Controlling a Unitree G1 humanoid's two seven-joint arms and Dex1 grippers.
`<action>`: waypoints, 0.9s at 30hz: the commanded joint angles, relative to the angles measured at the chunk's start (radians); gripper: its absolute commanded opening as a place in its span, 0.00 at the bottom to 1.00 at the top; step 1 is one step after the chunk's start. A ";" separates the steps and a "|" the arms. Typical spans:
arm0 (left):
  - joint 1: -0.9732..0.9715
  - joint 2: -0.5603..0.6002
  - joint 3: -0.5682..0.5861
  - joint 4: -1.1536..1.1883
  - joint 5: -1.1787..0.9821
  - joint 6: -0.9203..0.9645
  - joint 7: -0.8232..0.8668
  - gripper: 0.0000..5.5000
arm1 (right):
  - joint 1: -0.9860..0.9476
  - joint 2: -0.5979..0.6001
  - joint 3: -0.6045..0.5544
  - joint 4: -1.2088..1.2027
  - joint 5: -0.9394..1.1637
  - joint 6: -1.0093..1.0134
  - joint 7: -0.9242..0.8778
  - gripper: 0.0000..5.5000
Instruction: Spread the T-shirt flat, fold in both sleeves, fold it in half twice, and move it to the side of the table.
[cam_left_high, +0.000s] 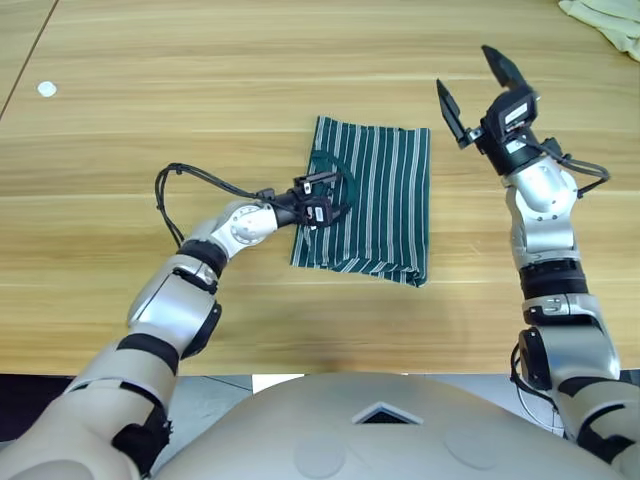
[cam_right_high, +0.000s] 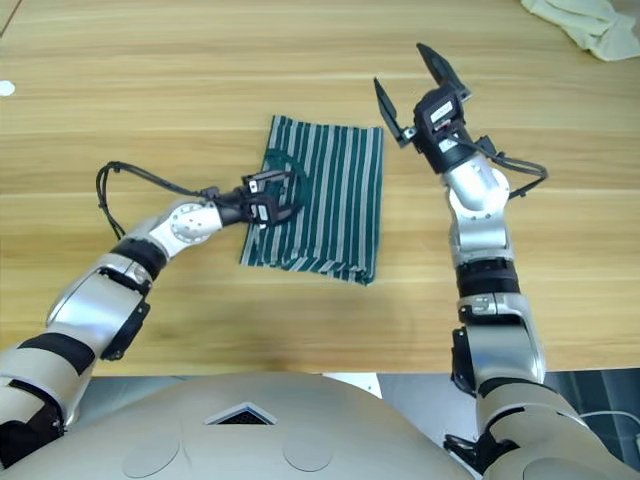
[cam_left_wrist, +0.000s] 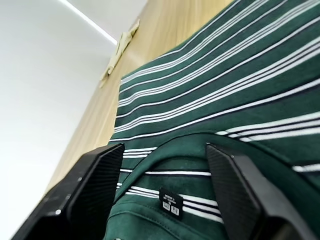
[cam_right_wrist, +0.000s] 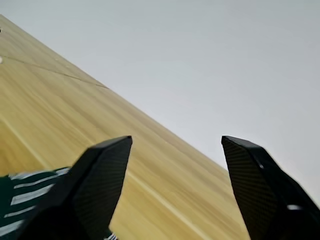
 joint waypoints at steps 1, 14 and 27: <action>0.147 0.011 -0.024 -0.099 0.037 0.107 -0.006 0.56 | 0.065 -0.031 -0.025 -0.033 -0.019 0.012 0.018 0.60; 0.300 0.211 0.253 -0.809 -0.246 0.144 0.029 0.56 | 0.260 -0.274 -0.006 -0.038 -0.448 -0.228 -0.075 0.60; 0.523 0.519 0.039 -0.828 -0.222 0.221 -0.574 0.56 | 0.845 -0.488 -0.062 -0.470 -0.552 -0.149 0.049 0.60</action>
